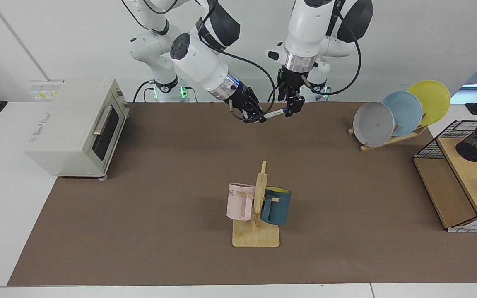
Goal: Put markers into pen holder
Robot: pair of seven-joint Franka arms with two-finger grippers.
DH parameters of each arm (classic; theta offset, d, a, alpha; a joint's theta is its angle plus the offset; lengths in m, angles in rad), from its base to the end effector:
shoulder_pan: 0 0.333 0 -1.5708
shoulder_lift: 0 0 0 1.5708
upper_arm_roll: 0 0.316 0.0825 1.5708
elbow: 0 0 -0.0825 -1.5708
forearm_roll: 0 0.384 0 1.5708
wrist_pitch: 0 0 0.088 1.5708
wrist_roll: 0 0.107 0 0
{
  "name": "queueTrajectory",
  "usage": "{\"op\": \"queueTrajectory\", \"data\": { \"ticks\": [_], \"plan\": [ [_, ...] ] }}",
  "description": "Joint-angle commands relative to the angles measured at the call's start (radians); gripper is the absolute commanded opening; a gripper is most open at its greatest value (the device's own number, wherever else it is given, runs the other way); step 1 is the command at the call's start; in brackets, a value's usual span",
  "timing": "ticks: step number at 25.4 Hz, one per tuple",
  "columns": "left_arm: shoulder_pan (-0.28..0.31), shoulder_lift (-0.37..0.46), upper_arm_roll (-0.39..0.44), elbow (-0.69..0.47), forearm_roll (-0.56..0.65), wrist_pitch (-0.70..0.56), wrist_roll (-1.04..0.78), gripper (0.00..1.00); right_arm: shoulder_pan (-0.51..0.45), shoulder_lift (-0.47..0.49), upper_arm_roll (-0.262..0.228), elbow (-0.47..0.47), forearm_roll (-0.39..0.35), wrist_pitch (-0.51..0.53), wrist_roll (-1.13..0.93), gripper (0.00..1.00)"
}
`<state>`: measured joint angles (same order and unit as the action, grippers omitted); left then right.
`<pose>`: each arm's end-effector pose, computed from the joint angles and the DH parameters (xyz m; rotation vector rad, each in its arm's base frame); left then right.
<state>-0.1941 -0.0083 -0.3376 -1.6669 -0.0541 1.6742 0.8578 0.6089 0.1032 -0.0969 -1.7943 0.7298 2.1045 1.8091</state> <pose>0.4792 -0.2888 0.5924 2.3815 -1.9742 0.0359 0.5211 0.3315 0.5185 -1.8073 1.8844 0.7048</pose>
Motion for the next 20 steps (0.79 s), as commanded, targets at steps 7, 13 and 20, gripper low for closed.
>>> {"op": "queueTrajectory", "data": {
  "ticks": [7, 13, 20],
  "plan": [
    [-0.016, -0.025, 0.002, -0.031, -0.012, 0.053, -0.003, 0.00, 0.005, -0.010, -0.001, -0.010, 0.013, 0.012, 0.013, 0.00],
    [-0.016, -0.025, 0.002, -0.031, -0.012, 0.053, -0.005, 0.00, 0.005, -0.011, -0.001, -0.010, 0.013, 0.011, 0.012, 0.00],
    [-0.015, -0.025, 0.005, -0.031, -0.012, 0.042, -0.006, 0.00, 0.006, -0.011, -0.001, -0.010, 0.002, 0.009, -0.005, 0.68]
  ]
}}
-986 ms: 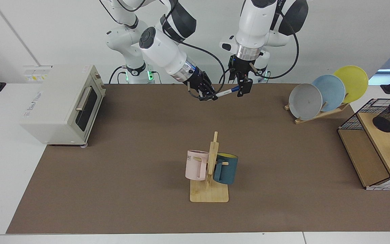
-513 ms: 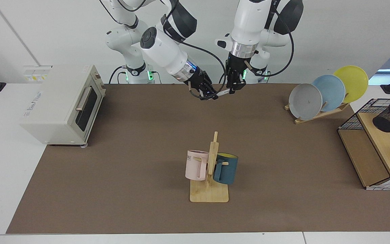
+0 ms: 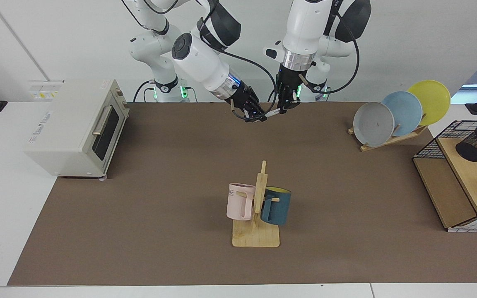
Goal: Put markers into pen holder
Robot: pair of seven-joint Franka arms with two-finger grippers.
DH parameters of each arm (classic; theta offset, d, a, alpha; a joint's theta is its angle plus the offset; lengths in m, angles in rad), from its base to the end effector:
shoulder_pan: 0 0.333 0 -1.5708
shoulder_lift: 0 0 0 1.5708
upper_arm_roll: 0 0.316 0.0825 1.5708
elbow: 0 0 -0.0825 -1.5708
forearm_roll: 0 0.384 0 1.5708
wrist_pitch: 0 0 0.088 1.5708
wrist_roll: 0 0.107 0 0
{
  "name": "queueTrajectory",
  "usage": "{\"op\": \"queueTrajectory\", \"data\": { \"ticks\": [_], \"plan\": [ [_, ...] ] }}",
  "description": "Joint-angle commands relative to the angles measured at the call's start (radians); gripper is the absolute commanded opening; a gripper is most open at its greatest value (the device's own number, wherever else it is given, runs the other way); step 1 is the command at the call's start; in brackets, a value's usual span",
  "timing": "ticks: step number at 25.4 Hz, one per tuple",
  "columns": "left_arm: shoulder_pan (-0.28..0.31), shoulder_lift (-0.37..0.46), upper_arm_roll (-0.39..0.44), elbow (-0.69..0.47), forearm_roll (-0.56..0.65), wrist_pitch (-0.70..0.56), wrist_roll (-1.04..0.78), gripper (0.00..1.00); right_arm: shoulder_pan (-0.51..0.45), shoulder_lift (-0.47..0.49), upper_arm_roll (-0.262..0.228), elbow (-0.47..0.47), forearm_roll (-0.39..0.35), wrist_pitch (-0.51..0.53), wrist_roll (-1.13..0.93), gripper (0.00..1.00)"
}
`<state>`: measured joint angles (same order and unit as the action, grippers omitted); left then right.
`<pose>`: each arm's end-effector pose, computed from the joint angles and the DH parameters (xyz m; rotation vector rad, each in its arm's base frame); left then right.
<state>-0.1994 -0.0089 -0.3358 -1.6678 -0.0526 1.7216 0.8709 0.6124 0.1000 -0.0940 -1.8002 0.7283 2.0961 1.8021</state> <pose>0.4824 -0.2926 0.5967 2.3723 -1.9979 0.1079 0.5170 0.3343 0.5168 -1.8278 1.8755 0.7122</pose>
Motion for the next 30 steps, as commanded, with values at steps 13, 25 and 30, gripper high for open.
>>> {"op": "queueTrajectory", "data": {
  "ticks": [13, 25, 30],
  "plan": [
    [0.002, -0.026, 0.141, -0.036, 0.054, -0.099, -0.012, 0.00, -0.052, -0.094, -0.015, -0.007, -0.378, -0.246, -0.497, 1.00],
    [0.002, -0.020, 0.388, -0.029, 0.223, -0.175, 0.074, 0.00, -0.255, -0.192, -0.021, -0.001, -0.751, -0.357, -1.426, 1.00],
    [0.002, -0.016, 0.489, -0.023, 0.318, -0.168, 0.184, 0.00, -0.309, -0.200, -0.026, 0.005, -0.760, -0.357, -1.627, 1.00]
  ]
}}
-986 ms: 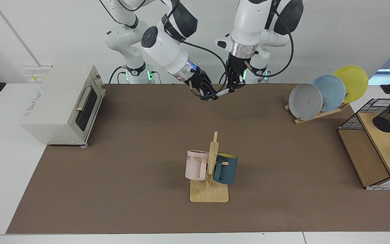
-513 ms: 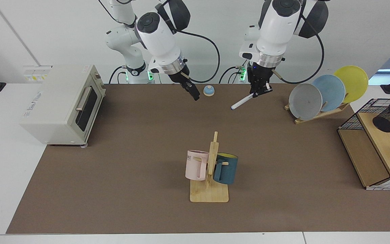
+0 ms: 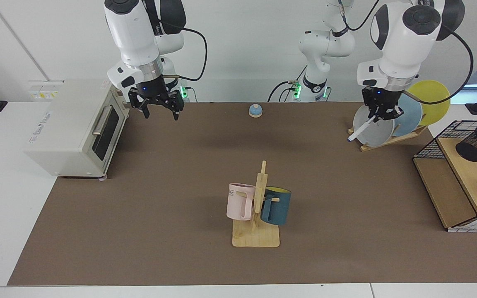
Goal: Put markers into pen holder
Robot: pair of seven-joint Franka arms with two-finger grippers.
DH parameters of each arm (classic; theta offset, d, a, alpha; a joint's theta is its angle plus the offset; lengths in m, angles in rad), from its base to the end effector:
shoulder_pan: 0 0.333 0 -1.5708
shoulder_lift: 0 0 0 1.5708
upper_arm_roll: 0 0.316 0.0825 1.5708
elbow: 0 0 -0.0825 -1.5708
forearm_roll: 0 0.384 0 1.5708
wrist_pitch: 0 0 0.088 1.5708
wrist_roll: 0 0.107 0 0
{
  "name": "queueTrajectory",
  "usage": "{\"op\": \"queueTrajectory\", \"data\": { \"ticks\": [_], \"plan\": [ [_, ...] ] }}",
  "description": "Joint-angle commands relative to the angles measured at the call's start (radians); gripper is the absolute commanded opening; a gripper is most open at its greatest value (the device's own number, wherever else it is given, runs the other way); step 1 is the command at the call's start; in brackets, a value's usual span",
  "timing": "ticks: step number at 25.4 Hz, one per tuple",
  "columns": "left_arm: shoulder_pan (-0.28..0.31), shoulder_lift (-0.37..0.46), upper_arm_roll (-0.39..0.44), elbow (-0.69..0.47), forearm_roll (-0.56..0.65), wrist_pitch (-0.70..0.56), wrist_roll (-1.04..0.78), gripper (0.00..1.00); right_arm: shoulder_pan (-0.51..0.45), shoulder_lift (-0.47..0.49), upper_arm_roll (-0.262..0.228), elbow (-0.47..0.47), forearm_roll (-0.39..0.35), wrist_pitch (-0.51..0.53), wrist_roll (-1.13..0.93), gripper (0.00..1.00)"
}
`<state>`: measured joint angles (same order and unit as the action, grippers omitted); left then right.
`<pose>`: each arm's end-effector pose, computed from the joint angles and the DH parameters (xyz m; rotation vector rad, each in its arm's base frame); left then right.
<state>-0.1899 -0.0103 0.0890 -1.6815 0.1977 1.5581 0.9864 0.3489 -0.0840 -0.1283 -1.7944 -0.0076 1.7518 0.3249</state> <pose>0.5445 -0.0336 0.5792 -2.5600 1.5627 0.2804 0.5276 0.1151 0.5794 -3.1228 0.1607 -0.0599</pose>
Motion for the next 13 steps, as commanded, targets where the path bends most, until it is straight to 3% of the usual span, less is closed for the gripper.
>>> {"op": "queueTrajectory", "data": {
  "ticks": [1, 5, 8, 13],
  "plan": [
    [-0.005, -0.011, 0.075, -0.004, 0.090, -0.003, 0.087, 0.00, -0.056, -0.017, 0.009, 0.001, -0.026, -0.012, -0.164, 1.00],
    [0.007, 0.021, 0.121, 0.048, 0.192, -0.001, 0.207, 0.00, -0.113, -0.031, 0.009, 0.015, -0.051, -0.046, -0.255, 1.00],
    [0.049, 0.050, 0.140, 0.097, 0.258, 0.002, 0.280, 0.00, -0.182, -0.030, 0.010, 0.085, -0.049, -0.127, -0.391, 1.00],
    [0.098, 0.104, 0.140, 0.181, 0.429, 0.023, 0.365, 0.00, -0.206, -0.036, 0.018, 0.086, -0.022, -0.121, -0.391, 1.00]
  ]
}}
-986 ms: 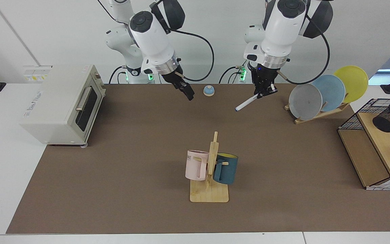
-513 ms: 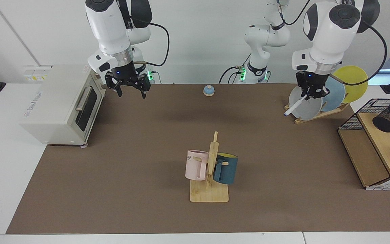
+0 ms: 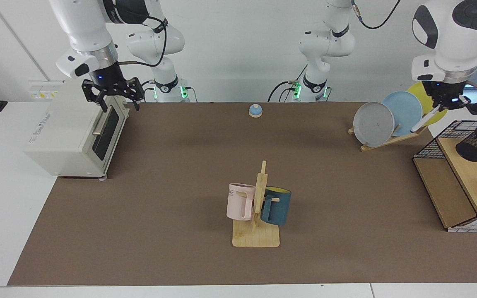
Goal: Put markers into pen holder
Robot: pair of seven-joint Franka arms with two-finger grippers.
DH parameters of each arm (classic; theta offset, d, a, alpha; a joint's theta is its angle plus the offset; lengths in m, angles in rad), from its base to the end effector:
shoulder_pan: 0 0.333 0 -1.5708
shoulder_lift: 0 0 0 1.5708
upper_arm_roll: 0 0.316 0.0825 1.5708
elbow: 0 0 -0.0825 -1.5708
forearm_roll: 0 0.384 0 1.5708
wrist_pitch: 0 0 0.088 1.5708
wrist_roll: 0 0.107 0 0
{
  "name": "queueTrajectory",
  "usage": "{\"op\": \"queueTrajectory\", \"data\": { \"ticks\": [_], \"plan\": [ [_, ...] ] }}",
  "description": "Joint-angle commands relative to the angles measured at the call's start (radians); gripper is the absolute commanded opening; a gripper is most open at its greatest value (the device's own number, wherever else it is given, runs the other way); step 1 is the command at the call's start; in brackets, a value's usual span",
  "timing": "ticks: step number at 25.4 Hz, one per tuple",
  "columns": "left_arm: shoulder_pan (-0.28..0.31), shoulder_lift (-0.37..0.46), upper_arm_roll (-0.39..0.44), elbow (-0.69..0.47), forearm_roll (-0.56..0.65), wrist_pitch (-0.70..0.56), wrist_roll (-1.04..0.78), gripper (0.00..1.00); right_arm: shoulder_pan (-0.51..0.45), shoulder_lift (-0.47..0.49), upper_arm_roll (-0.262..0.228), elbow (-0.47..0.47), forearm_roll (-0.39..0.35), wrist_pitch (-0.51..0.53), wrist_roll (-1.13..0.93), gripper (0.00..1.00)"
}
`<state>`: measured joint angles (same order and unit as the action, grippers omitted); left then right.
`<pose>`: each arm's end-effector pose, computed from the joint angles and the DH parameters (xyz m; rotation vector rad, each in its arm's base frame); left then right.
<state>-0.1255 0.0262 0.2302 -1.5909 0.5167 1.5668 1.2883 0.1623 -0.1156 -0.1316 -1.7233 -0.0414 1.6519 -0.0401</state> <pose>0.5527 0.1097 0.6148 -2.2532 1.5324 0.5195 0.5252 0.0081 0.6211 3.1124 0.1149 0.0671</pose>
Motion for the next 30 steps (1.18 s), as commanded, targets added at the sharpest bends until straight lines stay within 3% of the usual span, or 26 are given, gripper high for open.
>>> {"op": "queueTrajectory", "data": {
  "ticks": [1, 4, 9, 13, 20, 27, 30],
  "plan": [
    [0.041, 0.069, -0.002, 0.094, 0.146, 0.036, 0.072, 0.00, -0.018, -0.004, 0.021, 0.013, 0.018, -0.021, -0.021, 1.00],
    [0.067, 0.077, 0.004, 0.095, 0.201, 0.125, 0.150, 0.00, -0.020, -0.006, 0.021, 0.010, 0.046, -0.038, 0.038, 1.00],
    [0.185, 0.118, 0.004, 0.144, 0.198, 0.252, 0.325, 0.00, -0.021, -0.006, 0.020, 0.010, 0.025, -0.063, 0.071, 1.00],
    [0.233, 0.133, 0.006, 0.151, 0.201, 0.340, 0.394, 0.00, -0.021, -0.006, 0.018, 0.011, 0.025, -0.061, 0.060, 1.00],
    [0.237, 0.152, 0.003, 0.152, 0.278, 0.407, 0.407, 0.00, -0.024, -0.010, 0.018, 0.005, 0.023, -0.063, 0.032, 1.00],
    [0.230, 0.212, 0.003, 0.135, 0.342, 0.397, 0.358, 0.00, -0.035, -0.010, 0.020, 0.005, 0.025, -0.063, 0.032, 1.00],
    [0.205, 0.227, -0.003, 0.109, 0.439, 0.362, 0.281, 0.00, -0.035, -0.010, 0.018, 0.005, 0.025, -0.063, 0.032, 1.00]
  ]
}}
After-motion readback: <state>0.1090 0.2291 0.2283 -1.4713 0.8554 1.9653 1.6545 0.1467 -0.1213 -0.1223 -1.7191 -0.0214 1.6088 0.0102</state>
